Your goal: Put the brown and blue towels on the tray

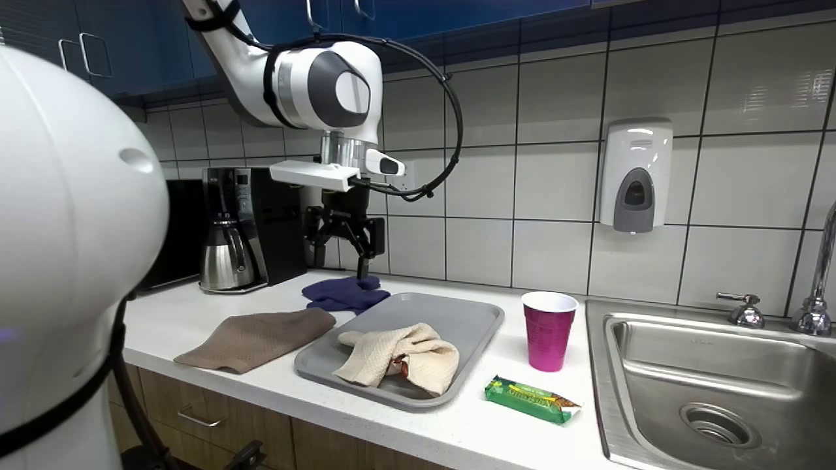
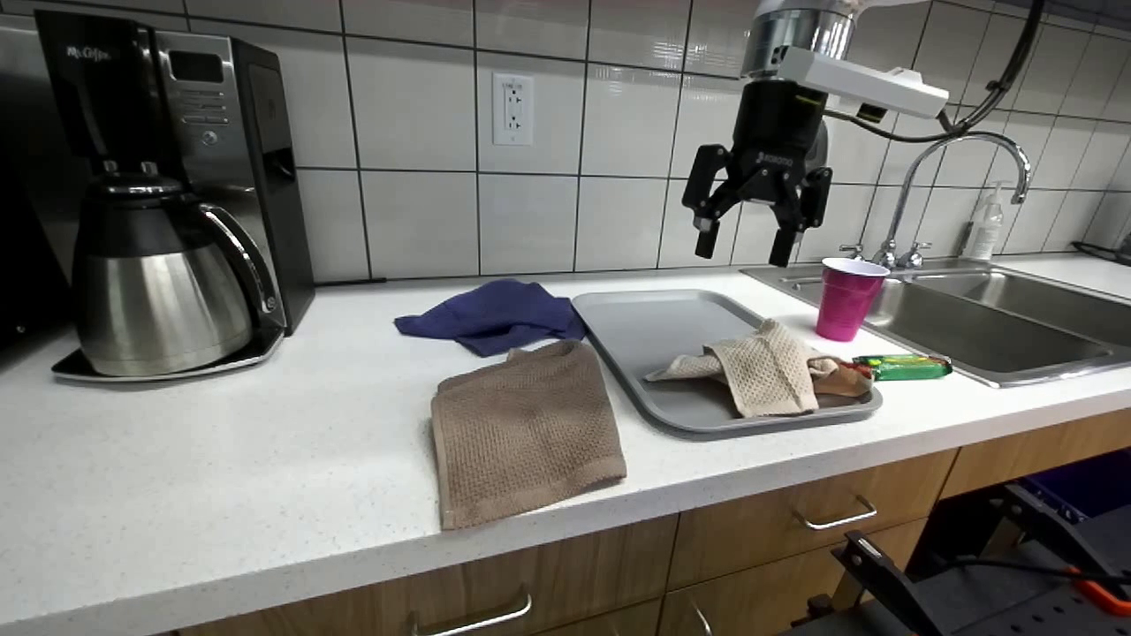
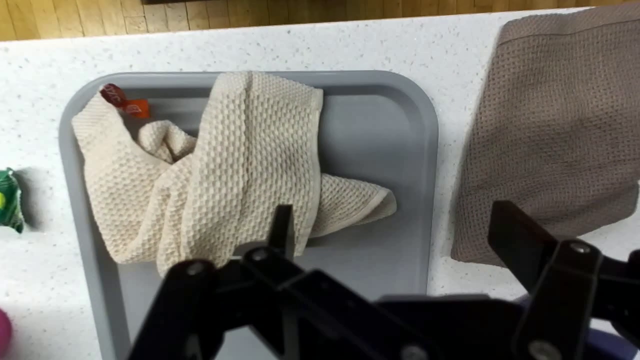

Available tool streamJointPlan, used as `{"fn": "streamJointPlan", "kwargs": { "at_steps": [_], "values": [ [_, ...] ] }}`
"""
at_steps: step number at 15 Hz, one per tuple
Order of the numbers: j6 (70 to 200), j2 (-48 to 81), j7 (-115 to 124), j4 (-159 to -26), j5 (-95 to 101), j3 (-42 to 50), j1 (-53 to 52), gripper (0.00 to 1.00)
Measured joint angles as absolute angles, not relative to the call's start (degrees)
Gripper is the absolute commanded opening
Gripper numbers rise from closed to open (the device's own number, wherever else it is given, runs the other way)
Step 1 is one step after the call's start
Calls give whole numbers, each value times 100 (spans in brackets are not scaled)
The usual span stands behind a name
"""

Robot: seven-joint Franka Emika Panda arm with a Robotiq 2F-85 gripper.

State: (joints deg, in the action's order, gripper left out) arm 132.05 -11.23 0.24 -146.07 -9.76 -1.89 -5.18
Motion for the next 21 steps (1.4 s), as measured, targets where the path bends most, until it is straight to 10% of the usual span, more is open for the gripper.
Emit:
{"fn": "streamJointPlan", "kwargs": {
  "at_steps": [21],
  "values": [
    [13847, 1001, 1105, -13145, -983, -916, -1122, 100]
  ]
}}
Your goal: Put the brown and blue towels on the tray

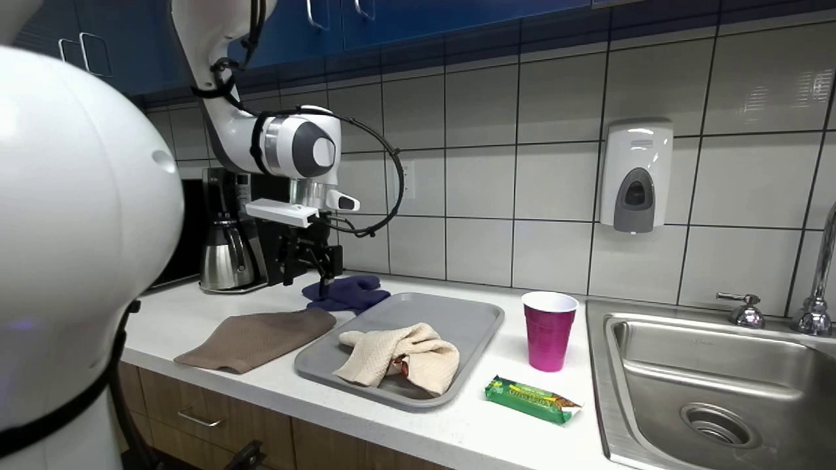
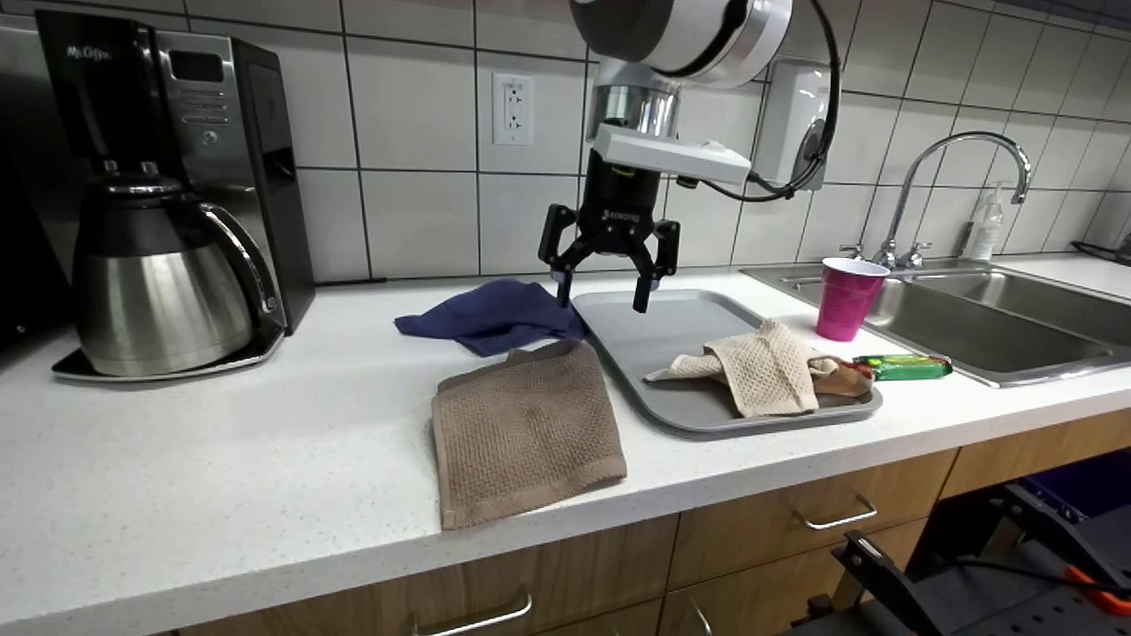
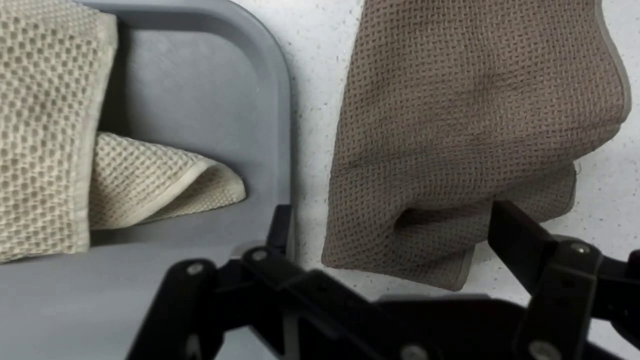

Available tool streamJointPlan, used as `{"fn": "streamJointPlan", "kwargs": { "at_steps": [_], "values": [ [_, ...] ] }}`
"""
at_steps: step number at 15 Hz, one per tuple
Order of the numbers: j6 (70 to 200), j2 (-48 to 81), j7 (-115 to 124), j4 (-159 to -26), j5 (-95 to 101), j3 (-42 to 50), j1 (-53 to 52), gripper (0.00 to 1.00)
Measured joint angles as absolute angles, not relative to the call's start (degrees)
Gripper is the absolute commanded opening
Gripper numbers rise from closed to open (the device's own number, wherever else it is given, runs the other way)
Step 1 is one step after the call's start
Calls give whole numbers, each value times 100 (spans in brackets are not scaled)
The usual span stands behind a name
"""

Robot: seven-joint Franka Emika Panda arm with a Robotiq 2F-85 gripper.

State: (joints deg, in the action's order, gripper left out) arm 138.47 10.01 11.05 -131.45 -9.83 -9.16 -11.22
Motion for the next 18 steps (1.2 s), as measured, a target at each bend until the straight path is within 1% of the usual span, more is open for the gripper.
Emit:
{"fn": "streamJointPlan", "kwargs": {
  "at_steps": [8, 18],
  "values": [
    [13968, 1940, 1239, -12511, -978, -916, -1210, 100],
    [14026, 2622, 1276, -12051, -932, -897, -1276, 100]
  ]
}}
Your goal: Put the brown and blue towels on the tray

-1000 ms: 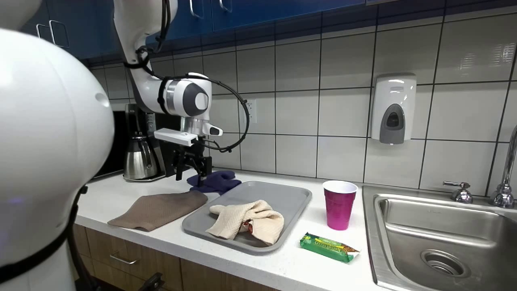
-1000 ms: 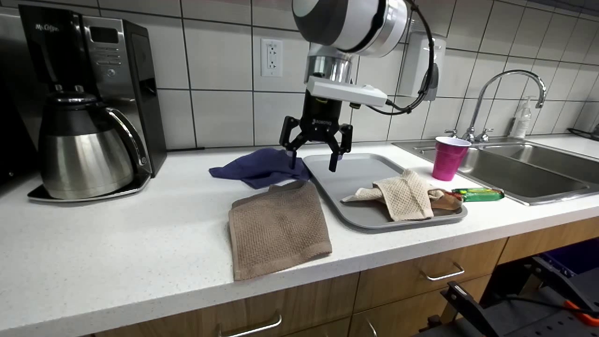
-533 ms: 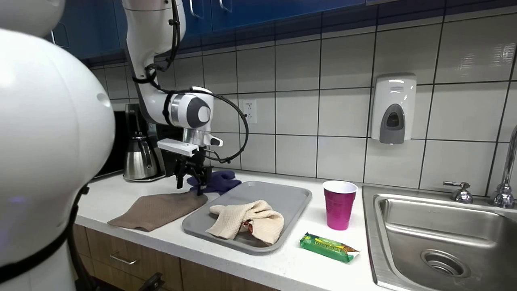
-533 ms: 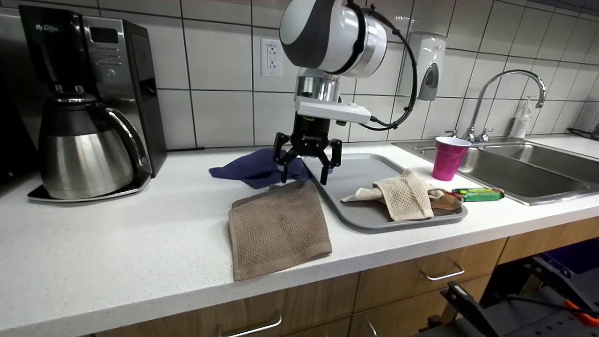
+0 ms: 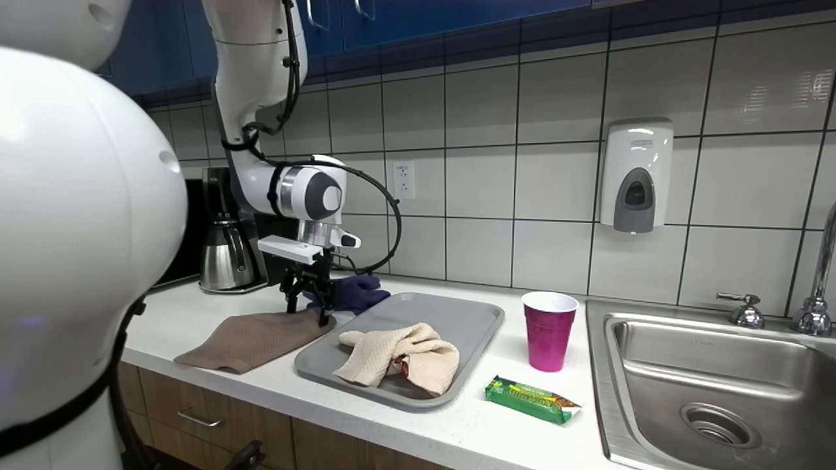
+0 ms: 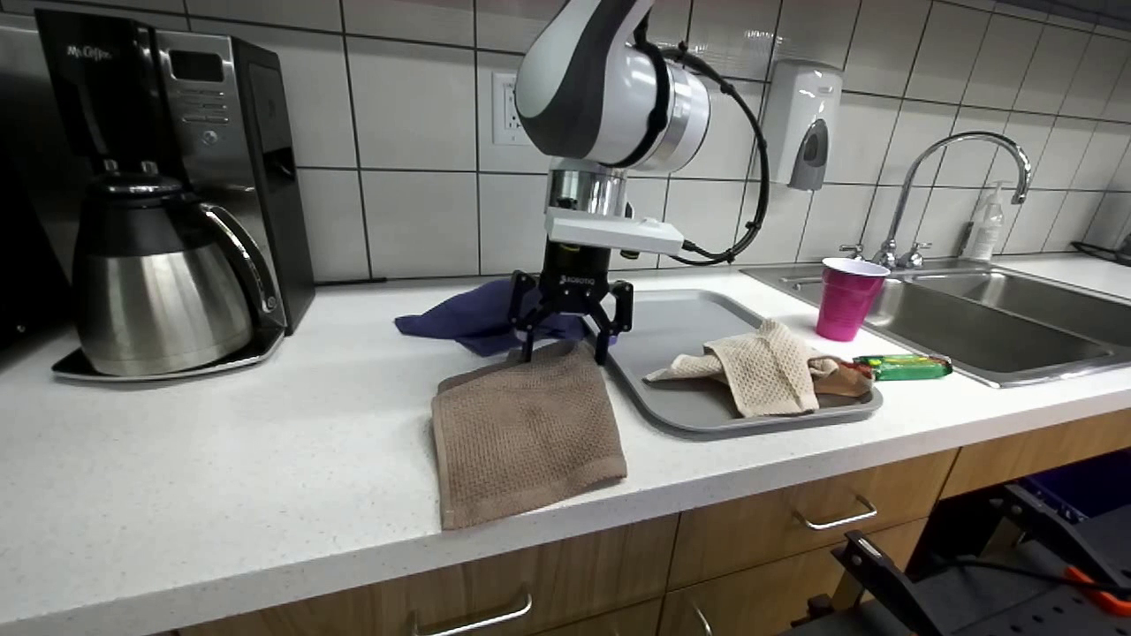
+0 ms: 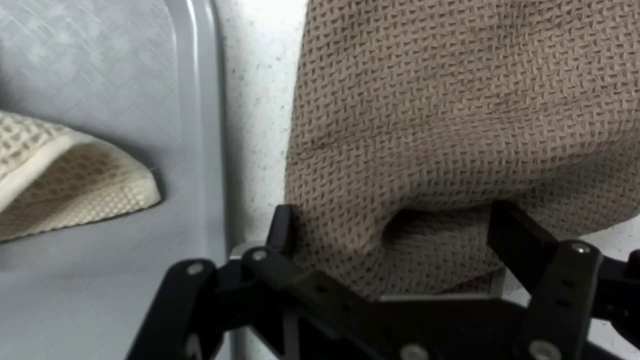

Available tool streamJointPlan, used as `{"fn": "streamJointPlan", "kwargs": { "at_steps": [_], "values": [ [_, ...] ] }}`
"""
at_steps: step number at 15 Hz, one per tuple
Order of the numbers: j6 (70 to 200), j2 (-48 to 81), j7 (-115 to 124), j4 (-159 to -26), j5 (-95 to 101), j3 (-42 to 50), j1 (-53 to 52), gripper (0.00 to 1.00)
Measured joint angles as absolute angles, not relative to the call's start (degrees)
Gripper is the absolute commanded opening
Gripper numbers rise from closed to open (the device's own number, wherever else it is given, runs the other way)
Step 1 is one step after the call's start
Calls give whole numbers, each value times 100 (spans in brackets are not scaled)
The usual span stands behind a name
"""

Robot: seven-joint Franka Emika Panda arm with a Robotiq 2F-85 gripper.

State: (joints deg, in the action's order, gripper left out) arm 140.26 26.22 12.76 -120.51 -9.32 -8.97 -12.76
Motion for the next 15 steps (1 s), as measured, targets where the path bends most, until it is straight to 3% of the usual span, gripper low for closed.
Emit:
{"fn": "streamJointPlan", "kwargs": {
  "at_steps": [9, 10, 12, 15],
  "values": [
    [14031, 2851, 1276, -11892, -919, -835, -1337, 100],
    [14031, 2863, 1276, -11880, -915, -833, -1343, 75],
    [14031, 2867, 1276, -11870, -900, -833, -1359, 66],
    [14031, 2867, 1276, -11861, -878, -833, -1394, 42]
  ]
}}
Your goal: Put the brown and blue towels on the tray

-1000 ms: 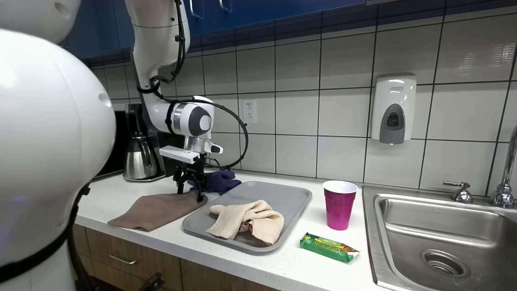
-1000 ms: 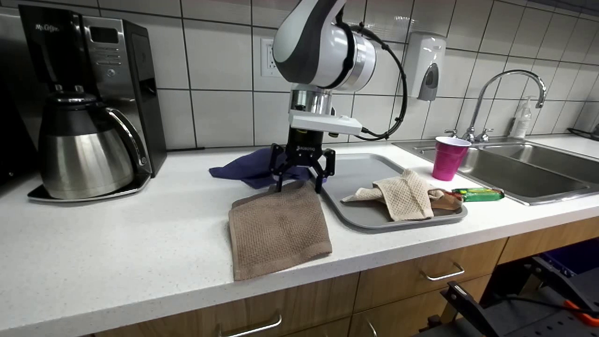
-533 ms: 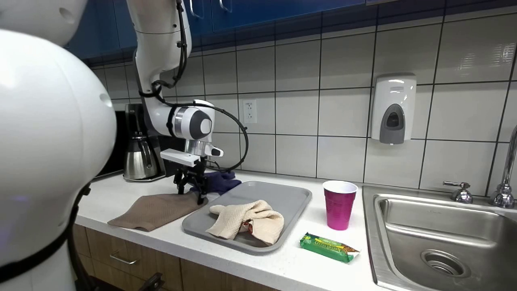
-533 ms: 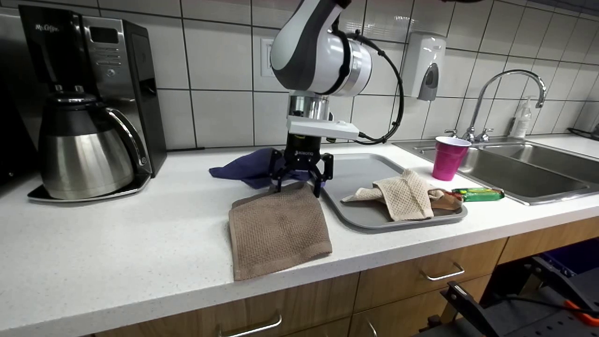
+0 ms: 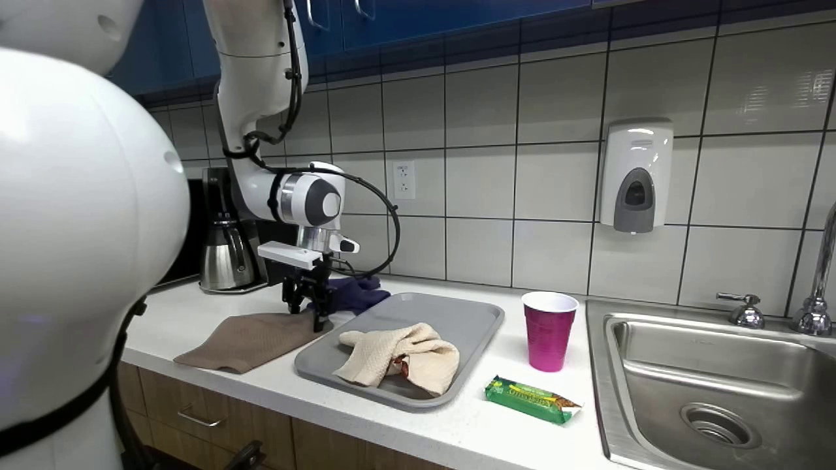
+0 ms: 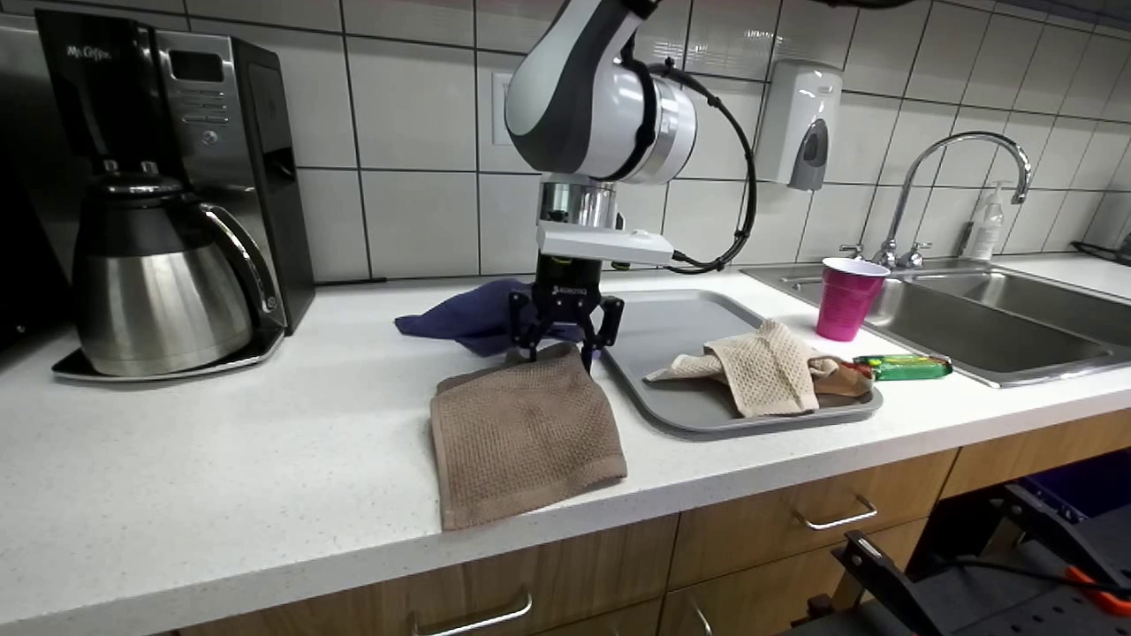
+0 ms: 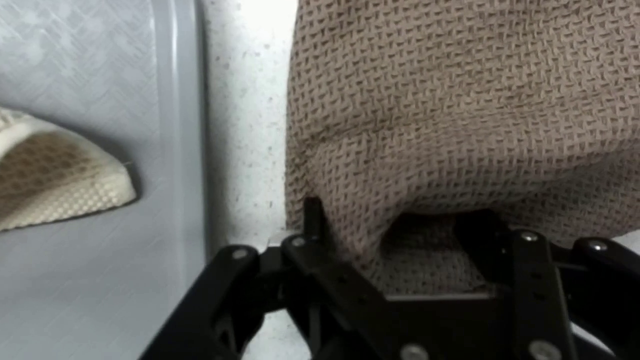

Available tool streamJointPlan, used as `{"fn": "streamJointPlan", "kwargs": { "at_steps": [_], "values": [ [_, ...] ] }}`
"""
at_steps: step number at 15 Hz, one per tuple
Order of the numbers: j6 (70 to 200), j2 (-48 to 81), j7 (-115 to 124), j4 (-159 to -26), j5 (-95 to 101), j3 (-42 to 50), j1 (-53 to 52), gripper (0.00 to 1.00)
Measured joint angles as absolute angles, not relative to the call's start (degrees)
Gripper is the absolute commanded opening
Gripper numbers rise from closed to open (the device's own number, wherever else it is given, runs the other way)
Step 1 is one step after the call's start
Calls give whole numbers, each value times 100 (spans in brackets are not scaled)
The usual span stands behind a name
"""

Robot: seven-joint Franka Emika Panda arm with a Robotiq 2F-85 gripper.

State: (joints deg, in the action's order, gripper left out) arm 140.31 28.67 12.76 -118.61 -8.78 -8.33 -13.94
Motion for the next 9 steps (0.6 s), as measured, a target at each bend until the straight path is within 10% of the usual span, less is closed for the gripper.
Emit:
{"fn": "streamJointPlan", "kwargs": {
  "at_steps": [5, 9],
  "values": [
    [14031, 2866, 1276, -11859, -861, -833, -1463, 3],
    [14031, 2863, 1276, -11855, -861, -835, -1495, 2]
  ]
}}
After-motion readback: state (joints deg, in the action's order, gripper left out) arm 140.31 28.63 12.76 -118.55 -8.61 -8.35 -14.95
